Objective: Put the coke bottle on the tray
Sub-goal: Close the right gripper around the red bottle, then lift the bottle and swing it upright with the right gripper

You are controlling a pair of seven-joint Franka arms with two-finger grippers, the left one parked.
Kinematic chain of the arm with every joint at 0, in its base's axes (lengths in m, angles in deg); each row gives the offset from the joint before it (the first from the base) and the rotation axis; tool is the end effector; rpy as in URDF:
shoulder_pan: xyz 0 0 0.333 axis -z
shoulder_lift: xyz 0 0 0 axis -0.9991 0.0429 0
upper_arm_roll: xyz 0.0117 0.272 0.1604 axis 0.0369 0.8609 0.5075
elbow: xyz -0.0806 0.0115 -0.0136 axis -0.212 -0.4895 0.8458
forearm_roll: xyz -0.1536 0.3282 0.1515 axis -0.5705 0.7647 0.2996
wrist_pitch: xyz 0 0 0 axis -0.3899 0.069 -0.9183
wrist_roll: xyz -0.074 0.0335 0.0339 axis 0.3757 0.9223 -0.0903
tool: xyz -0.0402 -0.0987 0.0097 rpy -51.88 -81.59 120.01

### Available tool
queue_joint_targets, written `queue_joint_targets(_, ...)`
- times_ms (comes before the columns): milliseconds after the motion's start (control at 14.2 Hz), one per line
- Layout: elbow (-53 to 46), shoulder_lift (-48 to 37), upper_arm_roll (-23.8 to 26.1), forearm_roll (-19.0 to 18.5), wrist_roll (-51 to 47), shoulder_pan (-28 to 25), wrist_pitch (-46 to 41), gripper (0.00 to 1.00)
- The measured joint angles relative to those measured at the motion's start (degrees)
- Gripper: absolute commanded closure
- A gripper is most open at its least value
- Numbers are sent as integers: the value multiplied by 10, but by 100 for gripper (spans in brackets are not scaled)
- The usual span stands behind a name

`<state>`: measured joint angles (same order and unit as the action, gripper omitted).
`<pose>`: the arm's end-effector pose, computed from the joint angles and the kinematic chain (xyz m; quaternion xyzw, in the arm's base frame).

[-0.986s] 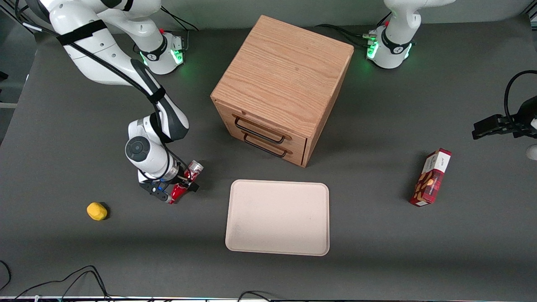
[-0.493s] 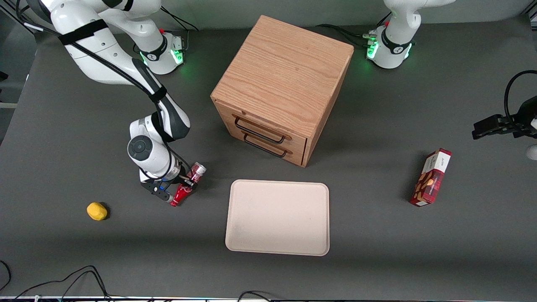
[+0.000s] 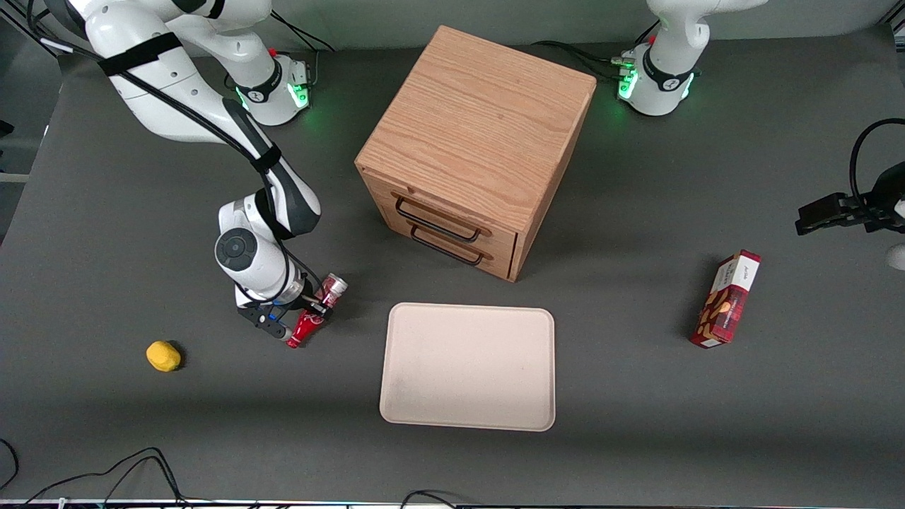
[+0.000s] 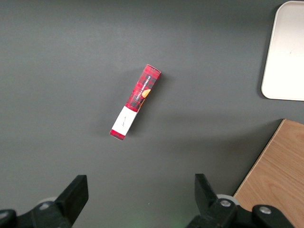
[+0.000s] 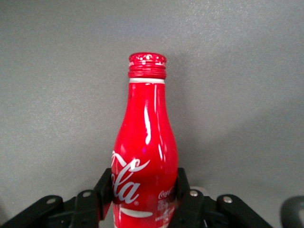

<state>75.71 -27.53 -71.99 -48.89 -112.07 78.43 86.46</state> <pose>0.5928 0.1713 0.1880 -0.9612 0.2740 -0.0230 0.0220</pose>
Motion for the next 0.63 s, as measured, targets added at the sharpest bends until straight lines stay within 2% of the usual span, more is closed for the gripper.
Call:
queue_joint_targets(282, -6, -23, -2, -2, 0, 1, -32, 100)
queue_joint_targets(634, -24, -152, -2, -4, 47, 14, -202, 100)
